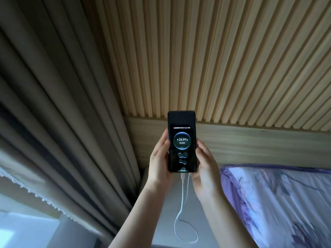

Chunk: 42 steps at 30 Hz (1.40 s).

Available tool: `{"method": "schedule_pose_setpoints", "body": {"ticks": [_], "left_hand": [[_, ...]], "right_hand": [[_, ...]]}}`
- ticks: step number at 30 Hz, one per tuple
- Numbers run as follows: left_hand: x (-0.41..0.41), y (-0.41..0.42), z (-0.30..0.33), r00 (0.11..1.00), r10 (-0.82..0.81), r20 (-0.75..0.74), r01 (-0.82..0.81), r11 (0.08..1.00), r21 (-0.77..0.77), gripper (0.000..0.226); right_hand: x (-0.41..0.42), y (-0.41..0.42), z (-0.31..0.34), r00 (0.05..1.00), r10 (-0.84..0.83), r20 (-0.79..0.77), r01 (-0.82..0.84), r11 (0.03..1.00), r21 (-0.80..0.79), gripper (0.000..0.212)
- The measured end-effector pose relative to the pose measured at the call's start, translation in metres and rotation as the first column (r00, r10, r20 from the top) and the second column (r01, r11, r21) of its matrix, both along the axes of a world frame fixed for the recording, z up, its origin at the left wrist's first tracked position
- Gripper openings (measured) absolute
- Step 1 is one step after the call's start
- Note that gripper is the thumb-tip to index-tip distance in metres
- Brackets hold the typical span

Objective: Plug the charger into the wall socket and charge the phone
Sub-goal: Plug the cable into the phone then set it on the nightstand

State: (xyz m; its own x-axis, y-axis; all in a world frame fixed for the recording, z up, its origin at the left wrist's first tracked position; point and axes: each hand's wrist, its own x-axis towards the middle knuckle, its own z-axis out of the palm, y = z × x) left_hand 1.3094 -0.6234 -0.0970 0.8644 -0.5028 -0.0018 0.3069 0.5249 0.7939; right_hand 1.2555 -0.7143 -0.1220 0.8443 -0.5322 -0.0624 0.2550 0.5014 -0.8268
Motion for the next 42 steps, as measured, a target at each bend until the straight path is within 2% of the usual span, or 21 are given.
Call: {"method": "schedule_pose_setpoints", "body": {"ticks": [7, 15, 22, 31, 36, 42], "left_hand": [[0.001, 0.015, -0.064, 0.996, -0.035, -0.08, 0.037, 0.999, 0.031, 0.044], [-0.005, 0.027, -0.142, 0.917, -0.001, -0.398, 0.078, 0.981, 0.177, 0.036], [-0.009, 0.037, -0.233, 0.851, 0.212, -0.48, 0.017, 0.904, 0.428, 0.032], [0.009, 0.037, -0.315, 0.876, 0.134, -0.463, 0.176, 0.806, 0.565, 0.045], [0.027, 0.029, -0.348, 0.869, 0.172, -0.464, 0.174, 0.771, 0.612, 0.036], [0.045, 0.022, -0.386, 0.845, 0.211, -0.492, 0.184, 0.749, 0.636, 0.031]], "right_hand": [[-0.004, 0.011, -0.053, 0.997, 0.064, -0.049, -0.061, 0.996, 0.068, 0.04], [-0.013, 0.021, -0.14, 0.962, 0.117, -0.245, -0.094, 0.99, 0.103, 0.036], [-0.021, 0.022, -0.224, 0.893, 0.131, -0.432, -0.081, 0.988, 0.132, 0.035], [-0.008, 0.012, -0.31, 0.784, 0.13, -0.607, -0.08, 0.991, 0.109, 0.035], [0.01, 0.007, -0.344, 0.682, 0.052, -0.729, -0.039, 0.999, 0.035, 0.036], [0.03, 0.003, -0.384, 0.629, 0.021, -0.777, -0.055, 0.998, -0.017, 0.038]]}}
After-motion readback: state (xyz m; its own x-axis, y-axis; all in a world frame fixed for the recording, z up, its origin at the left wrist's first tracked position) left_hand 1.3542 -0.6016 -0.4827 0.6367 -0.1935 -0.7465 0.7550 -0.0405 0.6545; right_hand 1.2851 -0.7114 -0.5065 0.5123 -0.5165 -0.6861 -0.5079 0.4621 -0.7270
